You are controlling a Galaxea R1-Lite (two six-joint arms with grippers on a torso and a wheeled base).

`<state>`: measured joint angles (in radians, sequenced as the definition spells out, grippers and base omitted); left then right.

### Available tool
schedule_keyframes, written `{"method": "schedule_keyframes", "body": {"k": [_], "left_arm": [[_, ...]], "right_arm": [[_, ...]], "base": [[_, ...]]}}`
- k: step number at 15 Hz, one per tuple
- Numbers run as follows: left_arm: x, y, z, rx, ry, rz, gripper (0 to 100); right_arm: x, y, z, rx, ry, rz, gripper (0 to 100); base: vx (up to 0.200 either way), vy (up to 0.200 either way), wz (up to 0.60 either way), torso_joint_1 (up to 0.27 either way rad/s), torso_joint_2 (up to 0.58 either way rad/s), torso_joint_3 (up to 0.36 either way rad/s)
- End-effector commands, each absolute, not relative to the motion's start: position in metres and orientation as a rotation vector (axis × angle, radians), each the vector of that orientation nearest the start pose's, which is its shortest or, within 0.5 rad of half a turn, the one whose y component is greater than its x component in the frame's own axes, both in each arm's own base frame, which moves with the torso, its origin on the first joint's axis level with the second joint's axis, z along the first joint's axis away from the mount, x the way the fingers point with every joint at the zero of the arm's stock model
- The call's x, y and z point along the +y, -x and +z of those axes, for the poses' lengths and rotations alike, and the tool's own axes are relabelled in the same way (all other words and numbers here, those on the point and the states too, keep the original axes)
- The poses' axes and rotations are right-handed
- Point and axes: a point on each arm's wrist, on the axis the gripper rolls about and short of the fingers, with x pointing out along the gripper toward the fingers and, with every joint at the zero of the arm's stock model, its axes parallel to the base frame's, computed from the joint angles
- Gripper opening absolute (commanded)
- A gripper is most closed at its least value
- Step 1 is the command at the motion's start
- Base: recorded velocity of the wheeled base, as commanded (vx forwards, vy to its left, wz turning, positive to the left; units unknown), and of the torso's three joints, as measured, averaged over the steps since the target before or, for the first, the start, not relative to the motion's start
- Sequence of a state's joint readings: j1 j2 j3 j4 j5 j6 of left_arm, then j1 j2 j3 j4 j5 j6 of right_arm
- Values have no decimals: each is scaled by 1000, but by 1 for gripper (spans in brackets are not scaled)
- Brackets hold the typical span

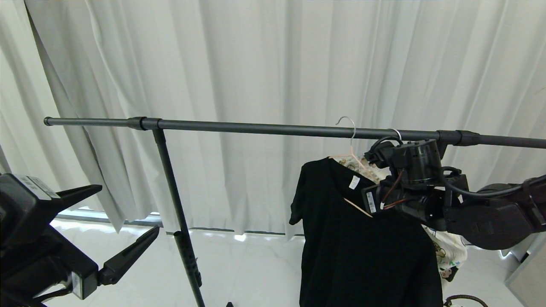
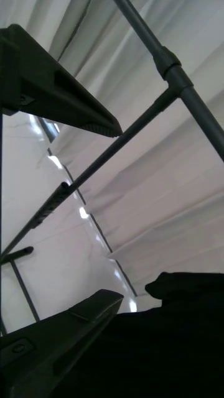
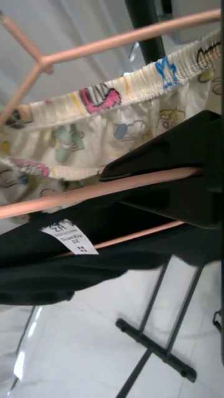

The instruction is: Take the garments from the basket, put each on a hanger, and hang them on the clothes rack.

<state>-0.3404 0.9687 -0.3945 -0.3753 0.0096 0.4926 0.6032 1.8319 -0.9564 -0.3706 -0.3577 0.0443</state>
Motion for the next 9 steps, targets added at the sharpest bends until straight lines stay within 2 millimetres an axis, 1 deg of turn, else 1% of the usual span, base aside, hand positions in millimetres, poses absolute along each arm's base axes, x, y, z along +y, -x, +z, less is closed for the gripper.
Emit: {"method": "schedule_keyframes", "body": {"k": [1, 4, 9], "left_arm": [[-39, -112, 195, 114, -520, -373, 100], [-39, -110, 189, 132, -523, -377, 100], [-39, -109, 188, 134, -522, -377, 100]], "right_arm": [[185, -287, 148, 471, 197, 222, 0], [187, -291, 145, 476, 200, 221, 0], [189, -292, 139, 490, 207, 222, 0]], "base": [[0, 0, 0, 0, 0, 0], [0, 0, 0, 0, 0, 0], [0, 0, 0, 0, 0, 0]]}}
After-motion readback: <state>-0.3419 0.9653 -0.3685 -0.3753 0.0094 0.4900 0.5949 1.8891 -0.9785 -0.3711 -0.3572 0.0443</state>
